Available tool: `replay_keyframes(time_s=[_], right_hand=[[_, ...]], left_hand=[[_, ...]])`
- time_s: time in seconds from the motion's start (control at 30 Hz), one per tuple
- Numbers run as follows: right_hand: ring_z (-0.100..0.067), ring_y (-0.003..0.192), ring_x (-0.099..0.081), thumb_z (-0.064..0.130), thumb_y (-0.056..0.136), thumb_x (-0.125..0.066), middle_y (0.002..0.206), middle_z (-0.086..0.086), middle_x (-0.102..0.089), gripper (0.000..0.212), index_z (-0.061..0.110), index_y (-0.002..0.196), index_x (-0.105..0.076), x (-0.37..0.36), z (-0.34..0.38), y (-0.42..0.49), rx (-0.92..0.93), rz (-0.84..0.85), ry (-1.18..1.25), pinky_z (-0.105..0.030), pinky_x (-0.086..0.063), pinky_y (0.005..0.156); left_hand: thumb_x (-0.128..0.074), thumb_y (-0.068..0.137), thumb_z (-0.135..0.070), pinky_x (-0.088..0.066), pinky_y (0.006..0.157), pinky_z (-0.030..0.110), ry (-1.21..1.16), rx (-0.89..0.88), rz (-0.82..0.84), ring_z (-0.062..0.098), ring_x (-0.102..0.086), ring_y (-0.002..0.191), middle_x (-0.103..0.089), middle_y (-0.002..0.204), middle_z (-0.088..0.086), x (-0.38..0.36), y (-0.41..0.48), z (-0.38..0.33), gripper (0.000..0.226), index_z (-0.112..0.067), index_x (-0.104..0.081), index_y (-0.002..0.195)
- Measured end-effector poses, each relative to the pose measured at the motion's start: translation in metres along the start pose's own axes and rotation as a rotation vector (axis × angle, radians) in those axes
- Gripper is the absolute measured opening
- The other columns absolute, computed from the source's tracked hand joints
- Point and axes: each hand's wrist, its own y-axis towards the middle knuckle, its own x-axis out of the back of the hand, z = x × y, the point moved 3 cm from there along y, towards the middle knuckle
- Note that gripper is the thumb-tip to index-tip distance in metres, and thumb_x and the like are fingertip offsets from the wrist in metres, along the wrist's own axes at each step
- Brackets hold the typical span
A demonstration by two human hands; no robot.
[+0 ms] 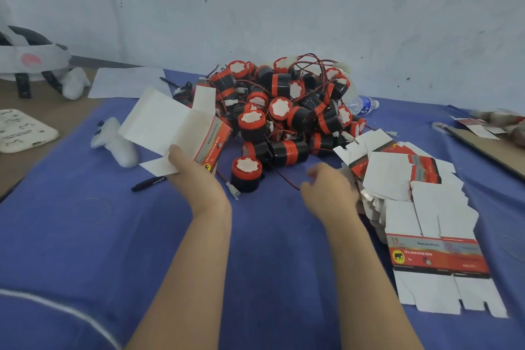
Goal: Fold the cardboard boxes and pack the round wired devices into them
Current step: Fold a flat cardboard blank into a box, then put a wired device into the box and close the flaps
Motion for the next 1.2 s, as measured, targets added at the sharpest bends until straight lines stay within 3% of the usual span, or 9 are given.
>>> replay_keyframes(time_s=[0.13,0.27,0.57,0.63,0.73,0.83,0.93,1.07,1.2], right_hand=[[-0.026,0.121,-0.047,0.019,0.091,-0.058,0.135,-0.006,-0.050,0.048,0.018,0.137,-0.045,-0.017,0.037,-0.006,0.311,0.065,0.245,-0.034,-0.040,0.096],[-0.031,0.134,-0.031,0.027,0.090,-0.062,0.150,-0.003,-0.032,0.070,0.030,0.149,-0.026,-0.046,0.061,-0.003,0.450,0.191,0.110,-0.043,-0.034,0.107],[-0.032,0.128,-0.034,0.050,0.083,-0.066,0.137,-0.009,-0.039,0.078,0.024,0.145,-0.028,-0.054,0.062,0.016,0.415,0.219,-0.148,-0.049,-0.025,0.109],[-0.025,0.118,-0.046,0.053,0.078,-0.069,0.126,-0.003,-0.050,0.068,0.023,0.132,-0.042,-0.047,0.057,0.017,0.369,0.197,0.131,-0.041,-0.035,0.102],[-0.016,0.101,-0.058,0.051,0.083,-0.066,0.109,0.006,-0.062,0.044,0.022,0.114,-0.053,-0.023,0.048,0.015,0.137,0.061,0.962,-0.017,-0.046,0.079],[-0.019,0.110,-0.062,0.051,0.090,-0.056,0.118,-0.003,-0.065,0.040,0.021,0.117,-0.057,0.010,0.038,0.018,0.036,-0.012,1.574,-0.031,-0.048,0.095],[-0.015,0.111,-0.063,0.048,0.093,-0.052,0.121,0.000,-0.065,0.041,0.022,0.124,-0.058,0.050,0.028,0.014,0.176,-0.169,1.923,-0.033,-0.051,0.095],[-0.004,0.087,-0.061,0.043,0.085,-0.060,0.093,0.017,-0.065,0.025,0.029,0.105,-0.060,0.078,0.025,-0.010,0.260,-0.569,1.500,-0.023,-0.052,0.082],[-0.008,0.108,-0.056,0.048,0.076,-0.067,0.118,0.004,-0.056,0.057,0.021,0.124,-0.052,0.059,0.032,-0.026,0.390,-0.647,1.049,-0.023,-0.048,0.089]], left_hand=[[-0.034,0.101,-0.028,-0.050,0.099,0.044,0.014,-0.021,0.012,0.020,-0.060,0.111,-0.061,0.124,0.006,-0.002,-0.003,0.001,0.029,-0.020,-0.048,0.126],[-0.032,0.103,-0.026,-0.047,0.102,0.044,0.019,-0.039,0.010,0.022,-0.058,0.115,-0.058,0.129,0.008,-0.002,-0.004,0.001,0.037,-0.016,-0.044,0.136],[-0.034,0.102,-0.027,-0.050,0.099,0.044,0.105,-0.036,0.004,0.021,-0.060,0.111,-0.060,0.125,0.008,-0.002,-0.007,0.000,0.037,-0.015,-0.047,0.134],[-0.034,0.101,-0.030,-0.051,0.097,0.043,0.099,0.012,0.035,0.017,-0.063,0.104,-0.065,0.117,0.006,-0.003,-0.008,0.003,0.031,-0.019,-0.055,0.122],[-0.033,0.101,-0.034,-0.058,0.079,0.036,0.104,0.080,0.131,0.006,-0.068,0.079,-0.069,0.095,-0.003,-0.006,-0.008,0.010,0.026,-0.028,-0.059,0.099],[-0.034,0.101,-0.030,-0.060,0.067,0.031,0.210,0.130,0.227,0.008,-0.070,0.074,-0.069,0.093,-0.002,-0.010,-0.009,0.016,0.027,-0.022,-0.058,0.108],[-0.038,0.099,-0.026,-0.056,0.085,0.040,0.445,0.118,0.317,0.021,-0.063,0.100,-0.065,0.112,0.002,-0.012,-0.014,0.022,0.029,-0.021,-0.053,0.124],[-0.042,0.100,-0.035,-0.047,0.074,0.030,0.811,0.016,0.481,0.015,-0.056,0.094,-0.060,0.113,-0.001,-0.012,-0.020,0.035,0.031,-0.023,-0.050,0.127],[-0.040,0.101,-0.037,-0.036,0.056,0.016,1.034,-0.107,0.546,0.004,-0.048,0.075,-0.052,0.097,-0.008,-0.010,-0.024,0.040,0.035,-0.018,-0.052,0.127]])
